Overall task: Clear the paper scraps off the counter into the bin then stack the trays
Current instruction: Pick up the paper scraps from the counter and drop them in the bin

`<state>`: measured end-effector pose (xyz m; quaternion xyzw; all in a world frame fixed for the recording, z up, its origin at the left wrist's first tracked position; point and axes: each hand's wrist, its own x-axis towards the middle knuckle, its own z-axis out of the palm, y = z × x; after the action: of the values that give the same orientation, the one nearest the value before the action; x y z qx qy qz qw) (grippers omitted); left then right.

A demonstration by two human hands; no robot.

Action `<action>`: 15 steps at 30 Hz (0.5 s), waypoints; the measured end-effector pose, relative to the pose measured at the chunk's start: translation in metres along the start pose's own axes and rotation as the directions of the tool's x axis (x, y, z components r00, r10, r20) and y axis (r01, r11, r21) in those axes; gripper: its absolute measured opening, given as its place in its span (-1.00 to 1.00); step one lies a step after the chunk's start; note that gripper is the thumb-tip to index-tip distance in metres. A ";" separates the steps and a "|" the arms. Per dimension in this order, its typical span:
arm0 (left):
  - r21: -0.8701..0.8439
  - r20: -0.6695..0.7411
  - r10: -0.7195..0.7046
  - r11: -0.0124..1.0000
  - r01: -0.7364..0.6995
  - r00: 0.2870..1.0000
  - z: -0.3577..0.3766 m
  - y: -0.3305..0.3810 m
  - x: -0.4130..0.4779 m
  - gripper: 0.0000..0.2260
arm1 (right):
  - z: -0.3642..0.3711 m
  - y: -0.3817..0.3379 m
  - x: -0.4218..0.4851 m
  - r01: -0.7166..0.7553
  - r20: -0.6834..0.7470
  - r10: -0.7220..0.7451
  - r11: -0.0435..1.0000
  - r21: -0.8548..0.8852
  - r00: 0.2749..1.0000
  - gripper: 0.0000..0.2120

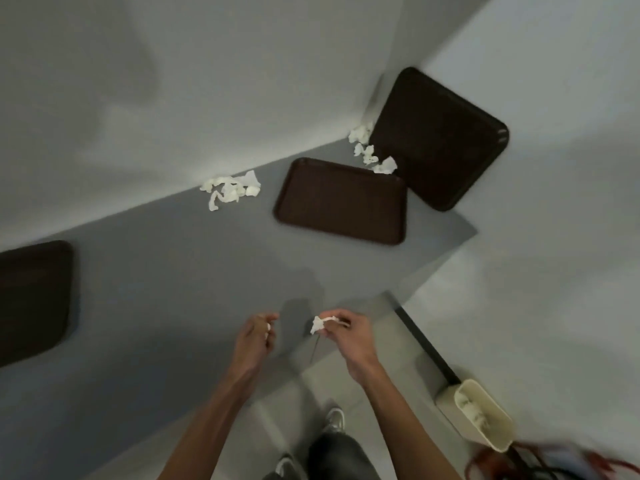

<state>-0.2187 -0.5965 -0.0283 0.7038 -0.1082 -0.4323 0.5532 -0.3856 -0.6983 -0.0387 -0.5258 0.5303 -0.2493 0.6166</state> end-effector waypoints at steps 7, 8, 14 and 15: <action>0.067 0.371 0.017 0.997 -0.045 0.929 0.122 -0.044 -0.046 -0.78 | -0.166 0.038 -0.082 -0.028 -0.287 0.067 0.990 0.140 0.956 -0.77; 0.053 0.426 0.002 0.998 -0.027 0.905 0.141 -0.052 -0.053 -0.83 | -0.189 0.050 -0.090 -0.028 -0.330 0.077 0.988 0.150 0.941 -0.77; 0.074 0.610 -0.063 0.997 0.023 0.790 0.264 -0.103 -0.092 -0.79 | -0.319 0.128 -0.122 -0.009 -0.550 0.097 0.987 0.159 0.830 -0.86; 0.083 0.627 -0.072 0.996 0.025 0.776 0.288 -0.115 -0.100 -0.79 | -0.342 0.144 -0.124 -0.016 -0.580 0.114 0.985 0.171 0.806 -0.85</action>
<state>-0.5262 -0.6891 -0.0834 0.5404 -0.2836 -0.6527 0.4489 -0.7740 -0.6762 -0.0822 -0.3537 0.6912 -0.4196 0.4701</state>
